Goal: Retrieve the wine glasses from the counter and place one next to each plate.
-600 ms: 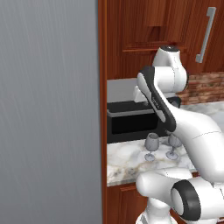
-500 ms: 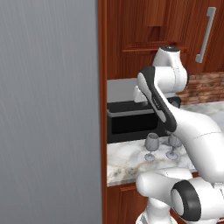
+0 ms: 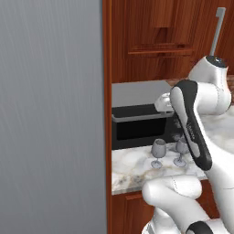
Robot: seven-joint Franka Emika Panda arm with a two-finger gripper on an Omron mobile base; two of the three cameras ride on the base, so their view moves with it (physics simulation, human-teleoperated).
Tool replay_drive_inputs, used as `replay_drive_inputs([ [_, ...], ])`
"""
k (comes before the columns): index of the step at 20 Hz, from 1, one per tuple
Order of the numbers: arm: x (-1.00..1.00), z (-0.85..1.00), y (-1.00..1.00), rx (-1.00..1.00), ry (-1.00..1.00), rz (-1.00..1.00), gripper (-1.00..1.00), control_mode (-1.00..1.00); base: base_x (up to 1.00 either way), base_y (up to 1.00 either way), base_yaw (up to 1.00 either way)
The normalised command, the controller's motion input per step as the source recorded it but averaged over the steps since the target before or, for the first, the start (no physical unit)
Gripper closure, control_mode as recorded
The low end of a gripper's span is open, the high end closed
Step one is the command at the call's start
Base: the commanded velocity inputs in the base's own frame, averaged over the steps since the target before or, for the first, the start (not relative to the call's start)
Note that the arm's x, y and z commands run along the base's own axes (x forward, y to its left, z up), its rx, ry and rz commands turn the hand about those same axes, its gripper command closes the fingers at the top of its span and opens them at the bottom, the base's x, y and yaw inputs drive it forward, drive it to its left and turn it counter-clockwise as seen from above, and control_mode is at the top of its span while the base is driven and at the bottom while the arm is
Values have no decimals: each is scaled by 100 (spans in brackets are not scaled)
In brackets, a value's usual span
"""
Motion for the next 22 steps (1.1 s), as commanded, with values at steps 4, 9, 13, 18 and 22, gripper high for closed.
replay_drive_inputs([
  [4,-83,0,-33,11,-40,-29,-100,-100,0,0,0],
  [9,-57,4,-14,35,-17,-51,-100,-100,0,0,0],
  [13,-71,20,-10,41,-5,-51,-100,-100,0,0,0],
  [18,-70,32,-26,53,-1,-26,-100,-100,0,0,0],
  [22,-35,5,-22,54,3,-2,-100,-100,0,0,0],
])
